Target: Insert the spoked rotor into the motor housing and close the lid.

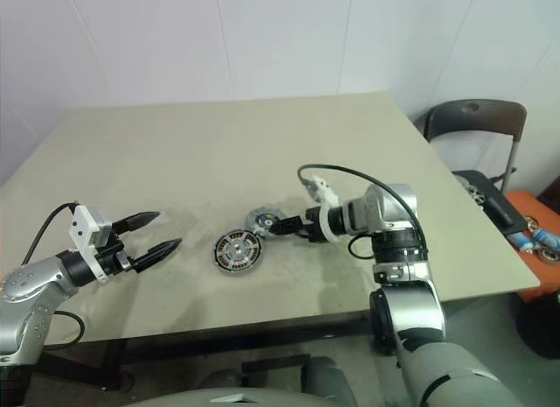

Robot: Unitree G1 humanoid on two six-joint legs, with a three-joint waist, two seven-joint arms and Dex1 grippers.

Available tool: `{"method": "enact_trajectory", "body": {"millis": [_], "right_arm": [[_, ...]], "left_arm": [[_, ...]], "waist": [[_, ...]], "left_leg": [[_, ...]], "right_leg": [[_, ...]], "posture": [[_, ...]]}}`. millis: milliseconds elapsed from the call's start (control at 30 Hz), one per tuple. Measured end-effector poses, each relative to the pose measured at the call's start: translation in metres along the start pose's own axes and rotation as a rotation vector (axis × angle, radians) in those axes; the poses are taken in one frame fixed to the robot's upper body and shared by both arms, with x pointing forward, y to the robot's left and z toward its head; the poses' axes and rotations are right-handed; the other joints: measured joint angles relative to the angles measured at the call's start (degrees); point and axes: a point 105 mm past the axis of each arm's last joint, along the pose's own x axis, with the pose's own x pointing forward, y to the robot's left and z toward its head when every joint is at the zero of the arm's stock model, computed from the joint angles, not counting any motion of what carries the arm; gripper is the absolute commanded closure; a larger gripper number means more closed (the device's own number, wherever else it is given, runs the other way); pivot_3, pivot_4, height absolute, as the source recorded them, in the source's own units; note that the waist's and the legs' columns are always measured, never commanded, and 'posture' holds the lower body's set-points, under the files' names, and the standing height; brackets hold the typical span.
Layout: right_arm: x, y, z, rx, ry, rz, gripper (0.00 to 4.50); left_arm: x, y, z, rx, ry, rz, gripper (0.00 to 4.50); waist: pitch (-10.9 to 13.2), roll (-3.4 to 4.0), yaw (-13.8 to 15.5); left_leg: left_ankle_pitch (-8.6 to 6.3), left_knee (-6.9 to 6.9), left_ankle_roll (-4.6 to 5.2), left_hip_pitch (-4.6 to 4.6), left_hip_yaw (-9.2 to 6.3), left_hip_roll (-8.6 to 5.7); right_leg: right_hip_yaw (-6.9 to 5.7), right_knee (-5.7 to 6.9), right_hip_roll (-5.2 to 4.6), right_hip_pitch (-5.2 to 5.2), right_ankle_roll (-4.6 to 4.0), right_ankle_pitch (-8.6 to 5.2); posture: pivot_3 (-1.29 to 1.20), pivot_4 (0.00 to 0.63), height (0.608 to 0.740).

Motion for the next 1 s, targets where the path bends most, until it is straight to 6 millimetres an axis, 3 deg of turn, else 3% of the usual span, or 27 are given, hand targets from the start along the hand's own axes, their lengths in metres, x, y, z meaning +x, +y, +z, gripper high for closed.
{"method": "enact_trajectory", "body": {"millis": [1000], "right_arm": [[0.034,0.006,0.013,0.164,-0.112,0.054,0.07]], "left_arm": [[-0.003,-0.001,-0.004,-0.007,0.014,0.019,0.00]], "waist": [[0.0,0.01,-1.4]], "left_leg": [[0.00,0.00,0.00,0.05,-0.01,0.04]], "right_leg": [[0.01,-0.01,0.02,0.08,0.01,0.01]], "posture": [[0.00,0.000,0.740]]}}
